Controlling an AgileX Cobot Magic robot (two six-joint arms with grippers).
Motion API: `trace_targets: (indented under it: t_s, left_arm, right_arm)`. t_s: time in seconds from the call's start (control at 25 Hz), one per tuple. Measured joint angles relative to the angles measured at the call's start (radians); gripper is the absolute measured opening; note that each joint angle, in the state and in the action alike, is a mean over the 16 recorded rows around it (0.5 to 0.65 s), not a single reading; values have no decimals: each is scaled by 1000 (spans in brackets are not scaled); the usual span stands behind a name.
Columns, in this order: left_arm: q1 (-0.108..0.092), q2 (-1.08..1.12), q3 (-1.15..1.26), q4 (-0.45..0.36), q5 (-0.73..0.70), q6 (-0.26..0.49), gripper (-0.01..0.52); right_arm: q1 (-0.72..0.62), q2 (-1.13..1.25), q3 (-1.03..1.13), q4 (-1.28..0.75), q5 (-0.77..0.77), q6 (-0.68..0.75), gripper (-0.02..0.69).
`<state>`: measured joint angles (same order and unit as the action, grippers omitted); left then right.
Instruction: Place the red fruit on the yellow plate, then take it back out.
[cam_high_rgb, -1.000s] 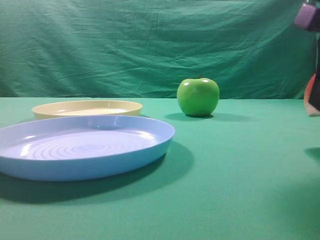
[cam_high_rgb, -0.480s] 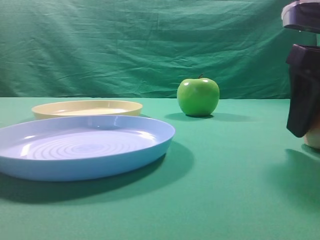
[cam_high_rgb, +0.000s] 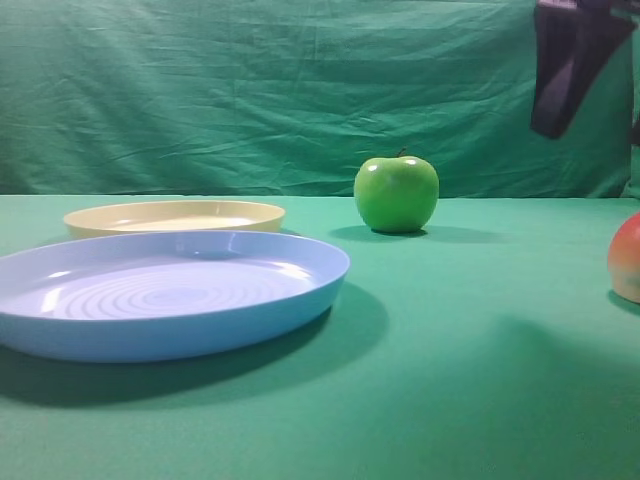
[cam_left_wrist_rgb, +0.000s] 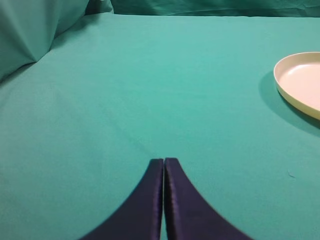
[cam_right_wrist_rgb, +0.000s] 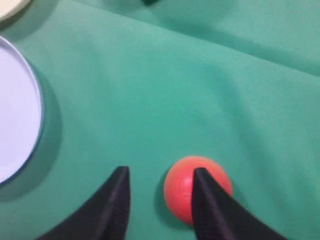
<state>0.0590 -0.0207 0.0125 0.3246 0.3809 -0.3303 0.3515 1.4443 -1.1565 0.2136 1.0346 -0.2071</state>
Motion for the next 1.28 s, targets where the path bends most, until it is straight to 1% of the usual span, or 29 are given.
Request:
trace_targets:
  t_s: [0.12,0.24,0.32,0.4,0.88,1.28]
  left_arm:
    - [0,0,0,0,0,0,0]
    - [0,0,0,0,0,0,0]
    - [0,0,0,0,0,0,0]
    - [0,0,0,0,0,0,0]
    - [0,0,0,0,0,0,0]
    - [0,0,0,0,0,0,0]
  right_arm:
    - [0,-57,-30,-2,66,19,147]
    - [0,-130,-41,-1,109,33,65]
    - [0,-185,-42,3,129,42,28]
    - [0,-244,-43,8,144,51,7]
    - [0,-619,-45,33,210,89,0]
    - [-14,-841,-38,-91,235,190,0]
